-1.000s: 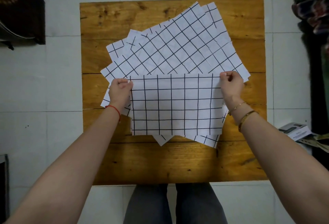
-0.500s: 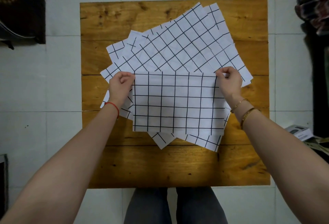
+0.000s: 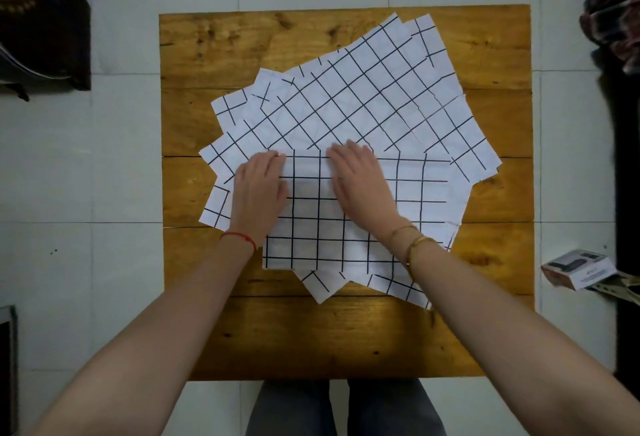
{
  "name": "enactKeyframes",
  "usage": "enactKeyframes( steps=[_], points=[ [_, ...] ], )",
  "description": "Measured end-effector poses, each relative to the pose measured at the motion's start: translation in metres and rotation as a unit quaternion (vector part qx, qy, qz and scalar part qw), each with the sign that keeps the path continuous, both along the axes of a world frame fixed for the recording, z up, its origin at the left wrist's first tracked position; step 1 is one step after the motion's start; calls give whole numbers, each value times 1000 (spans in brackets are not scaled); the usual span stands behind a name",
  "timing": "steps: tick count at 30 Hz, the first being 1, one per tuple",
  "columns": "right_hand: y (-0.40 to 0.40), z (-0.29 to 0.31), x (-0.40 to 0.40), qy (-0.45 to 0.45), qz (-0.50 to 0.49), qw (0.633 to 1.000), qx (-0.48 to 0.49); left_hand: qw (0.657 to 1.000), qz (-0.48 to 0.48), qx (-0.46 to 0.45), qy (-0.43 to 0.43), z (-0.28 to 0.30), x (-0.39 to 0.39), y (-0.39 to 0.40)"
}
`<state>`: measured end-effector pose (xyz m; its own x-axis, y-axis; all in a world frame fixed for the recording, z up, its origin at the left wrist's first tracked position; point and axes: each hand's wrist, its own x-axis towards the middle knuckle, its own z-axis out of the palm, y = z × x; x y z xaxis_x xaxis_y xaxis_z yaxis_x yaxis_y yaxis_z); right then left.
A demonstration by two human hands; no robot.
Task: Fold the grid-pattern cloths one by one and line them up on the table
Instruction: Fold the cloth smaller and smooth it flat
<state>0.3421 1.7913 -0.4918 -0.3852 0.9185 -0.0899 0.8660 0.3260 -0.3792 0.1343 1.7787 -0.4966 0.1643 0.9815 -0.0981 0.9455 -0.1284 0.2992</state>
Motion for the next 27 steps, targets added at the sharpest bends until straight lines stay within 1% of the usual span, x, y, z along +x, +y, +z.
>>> enactKeyframes(
  steps=[2, 6, 10, 19, 23, 27],
  points=[
    [-4, -6, -22, -23, 31, 999, -28, 999, -20, -9, 37, -5, 2, -6],
    [-7, -14, -49, -61, 55, 996, -47, 994, -21, -69, 80, -10, 0, -12],
    [-7, -18, -58, -96, 67, 991, -66, 989, -32, -99, 101, -12, -2, -13],
    [-7, -18, -54, -150, 74, 983, -72, 985, -51, -111, 121, -11, -6, -8],
    [-10, -19, -29, -180, 49, 979, -79, 985, -47, -125, 111, -9, -6, -7],
    [-20, -18, 23, -185, -29, 978, -96, 985, -42, -130, 106, -9, -5, -8]
  ],
)
